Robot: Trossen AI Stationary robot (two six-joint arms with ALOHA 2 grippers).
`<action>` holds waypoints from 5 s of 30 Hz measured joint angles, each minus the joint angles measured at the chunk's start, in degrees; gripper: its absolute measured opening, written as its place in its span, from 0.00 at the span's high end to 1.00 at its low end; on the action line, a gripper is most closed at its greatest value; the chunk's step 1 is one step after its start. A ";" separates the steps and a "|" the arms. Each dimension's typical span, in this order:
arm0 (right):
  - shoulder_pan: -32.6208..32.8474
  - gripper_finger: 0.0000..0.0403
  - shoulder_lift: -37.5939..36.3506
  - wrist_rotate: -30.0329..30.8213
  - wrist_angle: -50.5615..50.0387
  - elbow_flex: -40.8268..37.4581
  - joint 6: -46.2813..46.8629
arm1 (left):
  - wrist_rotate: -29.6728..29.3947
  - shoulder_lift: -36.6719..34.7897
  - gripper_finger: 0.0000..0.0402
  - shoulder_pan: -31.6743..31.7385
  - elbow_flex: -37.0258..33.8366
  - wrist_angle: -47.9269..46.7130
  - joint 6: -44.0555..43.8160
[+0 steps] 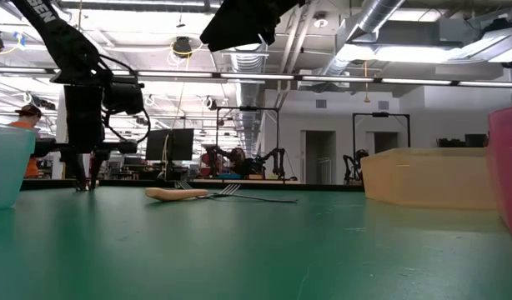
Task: Sort silverware by color (type)
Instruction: Put the yellow fork into the blue bin
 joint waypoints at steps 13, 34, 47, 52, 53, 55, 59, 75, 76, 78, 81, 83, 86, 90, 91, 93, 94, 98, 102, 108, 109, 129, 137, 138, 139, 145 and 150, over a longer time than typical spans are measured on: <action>0.02 0.55 0.00 0.00 0.13 0.00 0.03 | 2.17 -1.60 0.96 -0.84 0.00 1.76 9.12; 1.95 0.55 0.00 -4.61 9.75 0.00 -1.56 | 11.62 -37.98 0.96 -15.82 1.69 10.29 23.71; 0.24 0.55 0.00 -13.70 35.41 0.00 -1.10 | 8.37 -51.43 0.96 -33.54 1.71 21.38 30.95; -1.15 0.55 0.00 -14.81 39.09 0.00 3.15 | 7.89 -50.13 0.96 -38.23 1.71 26.01 33.88; -1.65 0.55 0.00 -15.52 39.25 0.00 4.34 | 7.48 -49.54 0.96 -39.10 1.71 27.00 34.46; -2.67 0.55 0.00 -17.27 39.08 0.00 6.54 | 6.30 -48.39 0.96 -40.82 1.71 29.12 35.65; -4.50 0.55 0.00 -19.76 38.84 0.00 10.01 | 4.80 -45.93 0.96 -43.77 1.71 34.03 38.77; -5.79 0.36 0.57 -16.12 38.56 0.00 12.12 | 1.42 -37.33 0.96 -50.72 1.71 43.01 44.58; -5.79 0.36 0.55 -15.79 38.51 0.00 12.10 | 1.34 -37.00 0.96 -51.02 1.71 43.64 44.65; -5.79 0.36 0.55 -14.08 37.82 0.00 12.04 | 1.30 -36.50 0.96 -51.84 1.71 45.13 45.18; -5.99 0.36 0.57 -13.47 37.53 0.00 12.06 | 1.28 -36.50 0.96 -53.04 1.71 46.75 46.64; -6.16 0.36 0.56 -13.46 37.97 0.00 12.08 | 1.10 -36.50 0.96 -53.74 1.71 47.91 47.59; -6.16 0.36 0.55 -13.44 37.97 0.00 12.08 | 0.83 -36.23 0.96 -54.60 1.71 48.58 48.46; -6.16 0.36 0.55 -14.32 38.96 0.00 12.03 | -0.01 -34.29 0.96 -54.90 1.70 48.53 48.48; -6.16 0.36 0.55 -14.38 38.99 0.00 12.03 | -0.02 -33.46 0.96 -54.90 1.70 49.09 48.48; -6.15 0.36 0.55 -14.47 38.76 0.00 12.05 | 0.12 -31.63 0.96 -54.90 1.69 50.99 48.74; -6.16 0.36 0.55 -14.47 38.63 0.00 12.07 | 0.68 -30.65 0.96 -54.88 1.71 52.05 49.04; -6.25 0.36 0.55 -14.49 38.63 0.00 12.09 | 1.04 -27.39 0.96 -54.90 1.71 55.37 50.37; -6.25 0.38 0.55 -14.58 38.45 0.00 12.01 | 1.16 -26.10 0.96 -54.88 1.71 57.05 50.90; -6.27 0.48 0.55 -14.69 36.54 0.00 11.98 | 2.17 -26.98 0.96 -54.88 1.73 57.74 50.80; -6.27 0.51 0.55 -14.70 36.35 0.00 11.80 | 2.17 -26.99 0.96 -54.88 1.73 57.71 50.92; -6.26 0.81 0.52 -14.86 34.39 0.00 8.54 | 0.99 -26.91 0.80 -54.88 1.73 54.43 50.82; -6.53 0.81 0.13 -14.43 32.18 0.00 7.26 | -0.66 -28.53 0.57 -54.90 1.87 42.90 47.92; -6.65 0.81 -0.02 -14.02 31.61 0.00 7.17 | -0.96 -29.20 0.55 -54.88 2.32 40.39 47.55; -6.85 0.81 -0.17 -13.48 31.13 0.00 6.78 | -1.06 -30.00 0.54 -54.88 2.85 37.75 47.16; -7.48 0.81 -2.49 -8.89 23.23 0.09 3.16 | -1.91 -34.90 0.52 -54.88 7.41 23.22 44.83; -6.22 0.81 -2.27 -8.23 20.56 0.00 -2.35 | -10.00 -38.83 0.52 -54.88 10.79 12.57 41.95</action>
